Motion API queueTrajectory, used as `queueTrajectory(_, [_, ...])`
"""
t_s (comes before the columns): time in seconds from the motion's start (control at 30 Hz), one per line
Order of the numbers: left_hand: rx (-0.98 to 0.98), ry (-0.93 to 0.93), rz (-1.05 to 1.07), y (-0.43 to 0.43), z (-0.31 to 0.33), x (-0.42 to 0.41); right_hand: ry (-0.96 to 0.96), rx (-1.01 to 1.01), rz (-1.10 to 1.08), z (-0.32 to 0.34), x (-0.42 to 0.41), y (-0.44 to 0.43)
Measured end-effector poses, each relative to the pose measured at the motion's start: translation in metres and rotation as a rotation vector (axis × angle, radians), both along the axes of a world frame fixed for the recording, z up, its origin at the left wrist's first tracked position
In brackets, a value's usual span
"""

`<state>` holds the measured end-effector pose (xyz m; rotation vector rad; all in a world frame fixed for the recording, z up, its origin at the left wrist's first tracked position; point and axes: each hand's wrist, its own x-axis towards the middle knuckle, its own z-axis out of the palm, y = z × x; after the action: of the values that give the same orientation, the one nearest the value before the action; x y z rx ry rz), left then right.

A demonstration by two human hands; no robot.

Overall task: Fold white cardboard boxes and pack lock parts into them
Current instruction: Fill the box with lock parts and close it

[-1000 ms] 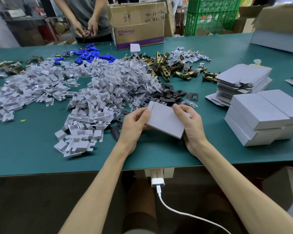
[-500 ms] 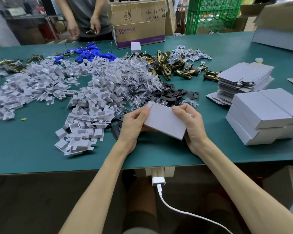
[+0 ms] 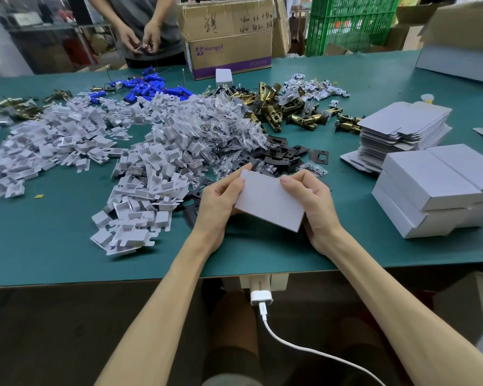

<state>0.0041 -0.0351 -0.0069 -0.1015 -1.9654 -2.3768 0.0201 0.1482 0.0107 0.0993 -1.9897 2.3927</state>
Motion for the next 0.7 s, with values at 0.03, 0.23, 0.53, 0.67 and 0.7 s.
queueTrajectory(0.03, [0.003,-0.005,0.000,0.0002,0.0011,0.0004,0.001,-0.001,-0.001,0.0001,0.0002,-0.0001])
queueTrajectory(0.23, [-0.002,-0.012,-0.056,-0.0009,0.0052,0.0049,-0.009,-0.040,-0.036,0.0008,0.0001,-0.0002])
queueTrajectory(0.53, [-0.064,0.007,-0.067,0.0004,0.0071,0.0070,-0.038,-0.065,-0.065,-0.0027,-0.0032,0.0001])
queueTrajectory(0.67, [-0.080,-0.026,-0.059,0.0030,0.0082,0.0068,-0.021,-0.030,-0.044,-0.0065,-0.0050,-0.0010])
queueTrajectory(0.7, [-0.061,-0.049,-0.059,0.0039,0.0087,0.0069,-0.017,-0.023,-0.036,-0.0074,-0.0053,-0.0014])
